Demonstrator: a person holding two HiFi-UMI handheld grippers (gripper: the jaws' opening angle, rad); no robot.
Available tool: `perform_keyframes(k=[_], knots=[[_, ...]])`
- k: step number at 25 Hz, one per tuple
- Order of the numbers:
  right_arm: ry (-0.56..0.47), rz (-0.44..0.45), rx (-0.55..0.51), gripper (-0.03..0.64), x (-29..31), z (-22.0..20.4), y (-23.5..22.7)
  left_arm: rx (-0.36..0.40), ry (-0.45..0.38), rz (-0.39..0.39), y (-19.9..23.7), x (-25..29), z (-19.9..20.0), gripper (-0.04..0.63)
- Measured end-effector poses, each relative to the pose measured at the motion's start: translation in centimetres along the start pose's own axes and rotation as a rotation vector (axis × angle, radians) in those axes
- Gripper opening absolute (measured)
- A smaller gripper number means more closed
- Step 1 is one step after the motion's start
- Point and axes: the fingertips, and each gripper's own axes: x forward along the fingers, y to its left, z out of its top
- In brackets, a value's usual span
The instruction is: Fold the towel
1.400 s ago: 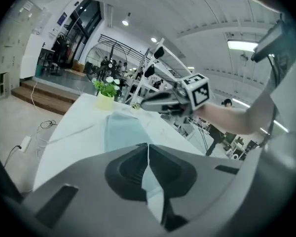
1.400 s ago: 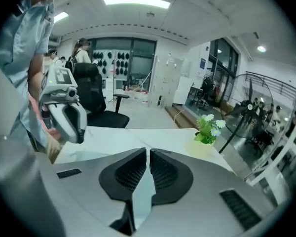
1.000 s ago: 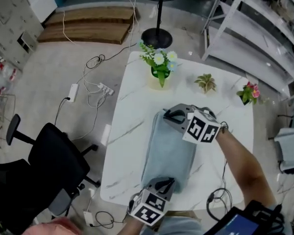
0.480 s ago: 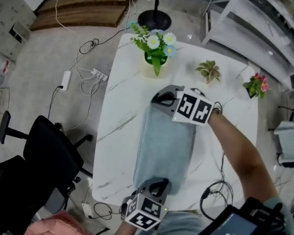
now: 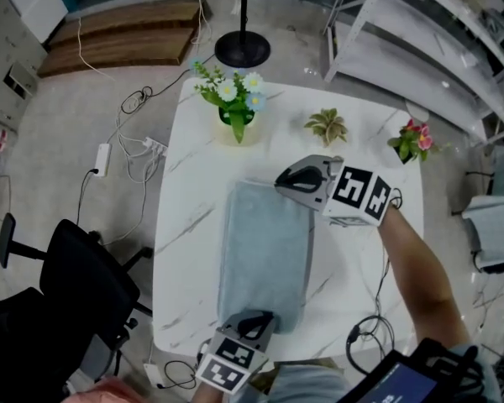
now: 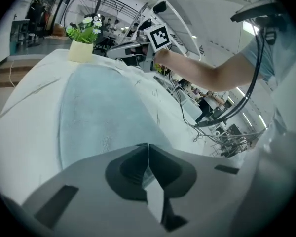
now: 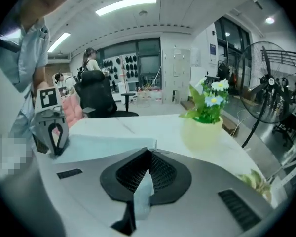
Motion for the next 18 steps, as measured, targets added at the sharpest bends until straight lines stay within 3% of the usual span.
perform_keyframes(k=[5, 11, 14, 18], knots=[[0.141, 0.02, 0.046, 0.018, 0.9, -6.4, 0.7, -0.005, 0.054, 0.004, 0.3, 0.3, -1.0, 0.009], [0.141, 0.051, 0.117, 0.023, 2.0, -6.6, -0.5, -0.049, 0.05, -0.01, 0.8, 0.9, -1.1, 0.008], [0.155, 0.084, 0.168, 0.178, 1.2, -5.9, -0.7, -0.043, 0.049, -0.007, 0.5, 0.8, -1.2, 0.008], [0.291, 0.168, 0.214, 0.241, 1.8, -7.3, -1.0, -0.039, 0.036, 0.001, 0.4, 0.6, -1.1, 0.008]])
